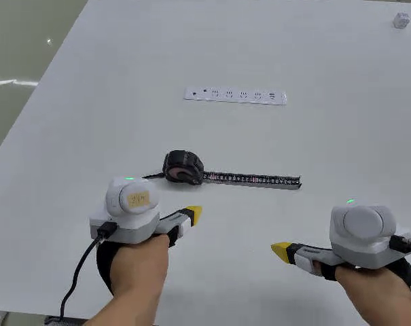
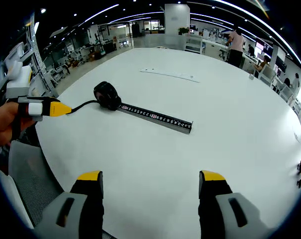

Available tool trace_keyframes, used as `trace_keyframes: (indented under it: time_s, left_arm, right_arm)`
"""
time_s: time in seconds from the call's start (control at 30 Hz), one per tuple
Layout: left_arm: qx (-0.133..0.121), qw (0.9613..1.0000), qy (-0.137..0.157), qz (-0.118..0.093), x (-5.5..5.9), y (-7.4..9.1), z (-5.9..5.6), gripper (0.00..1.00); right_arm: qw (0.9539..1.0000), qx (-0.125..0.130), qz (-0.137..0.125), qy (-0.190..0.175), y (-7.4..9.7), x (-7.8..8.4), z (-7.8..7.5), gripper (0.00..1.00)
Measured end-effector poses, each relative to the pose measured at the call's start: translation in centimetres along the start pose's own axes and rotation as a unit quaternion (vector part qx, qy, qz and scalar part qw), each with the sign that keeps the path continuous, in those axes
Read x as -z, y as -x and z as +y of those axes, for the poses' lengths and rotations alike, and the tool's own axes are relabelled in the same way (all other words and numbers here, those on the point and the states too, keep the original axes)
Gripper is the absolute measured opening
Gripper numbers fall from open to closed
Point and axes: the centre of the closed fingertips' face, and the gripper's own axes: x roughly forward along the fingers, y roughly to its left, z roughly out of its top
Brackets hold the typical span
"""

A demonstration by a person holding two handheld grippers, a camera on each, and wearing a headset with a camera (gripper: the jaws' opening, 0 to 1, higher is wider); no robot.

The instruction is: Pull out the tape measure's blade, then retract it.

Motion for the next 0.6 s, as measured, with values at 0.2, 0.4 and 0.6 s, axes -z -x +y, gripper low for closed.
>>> trace_keyframes:
  time_s: [0.2,0.4,0.6]
  left_arm:
    - [0.000,1.0000,0.002,0.000,-0.2,-0.8,-0.1,0.87]
    - [-0.001,1.0000,0.004,0.001,-0.2,-1.6,-0.2,0.86]
    - [-0.001,1.0000,0.005,0.001,-0.5,-2.4,-0.3,0.86]
  right_arm:
    - [1.0000,-0.001,0.006,0.006,-0.6,-0.1,-0.3,0.80]
    - [0.9998,-0.004,0.012,0.014,-1.3,0.0,-0.6,0.78]
    - [0.9995,-0.007,0.017,0.025,-1.9,-0.1,-0.9,0.77]
